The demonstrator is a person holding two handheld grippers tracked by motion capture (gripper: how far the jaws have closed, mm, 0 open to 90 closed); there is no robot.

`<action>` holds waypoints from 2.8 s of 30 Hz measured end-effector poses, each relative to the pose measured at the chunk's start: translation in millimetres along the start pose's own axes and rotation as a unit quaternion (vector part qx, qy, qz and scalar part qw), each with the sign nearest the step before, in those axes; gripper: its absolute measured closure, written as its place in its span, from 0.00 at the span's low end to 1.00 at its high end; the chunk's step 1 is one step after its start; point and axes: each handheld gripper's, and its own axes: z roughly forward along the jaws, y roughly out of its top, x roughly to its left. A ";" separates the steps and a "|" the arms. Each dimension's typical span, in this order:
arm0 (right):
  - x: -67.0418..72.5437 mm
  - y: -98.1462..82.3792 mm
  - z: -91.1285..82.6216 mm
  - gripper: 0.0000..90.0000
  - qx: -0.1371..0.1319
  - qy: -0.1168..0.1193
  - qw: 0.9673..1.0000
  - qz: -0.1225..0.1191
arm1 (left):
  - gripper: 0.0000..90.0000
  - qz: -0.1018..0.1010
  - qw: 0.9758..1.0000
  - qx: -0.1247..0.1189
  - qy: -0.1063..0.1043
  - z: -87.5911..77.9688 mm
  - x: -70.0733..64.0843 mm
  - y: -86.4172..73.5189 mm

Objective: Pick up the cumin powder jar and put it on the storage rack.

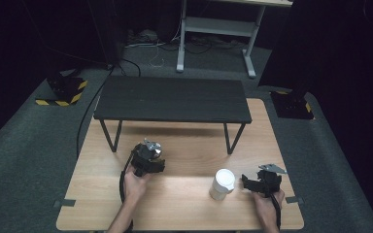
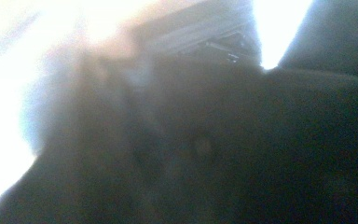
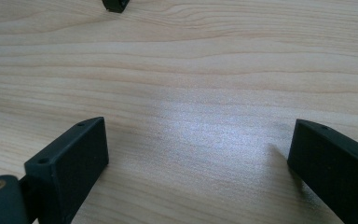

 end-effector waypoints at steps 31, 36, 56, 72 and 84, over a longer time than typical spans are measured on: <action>0.3 -0.1 -0.2 0.05 0.000 -0.001 1.000 0.003 | 0.35 0.030 0.997 0.038 -0.060 -47.8 -16.9 70.6; 0.1 -0.2 -0.2 0.05 0.000 -0.001 1.000 0.002 | 0.35 0.036 0.996 0.044 -0.075 -56.3 -19.6 84.9; 0.3 -0.1 -0.3 0.05 0.000 -0.001 1.000 0.003 | 0.35 0.063 0.993 0.034 -0.097 -81.9 -39.4 152.4; 0.3 -0.1 -0.3 0.05 0.000 -0.001 1.000 0.003 | 0.35 0.195 0.969 0.122 -0.094 -67.3 -24.5 240.6; 0.0 -0.5 -0.4 0.06 -0.001 0.001 1.000 0.003 | 0.35 0.177 0.975 0.120 -0.062 -41.5 -30.6 249.9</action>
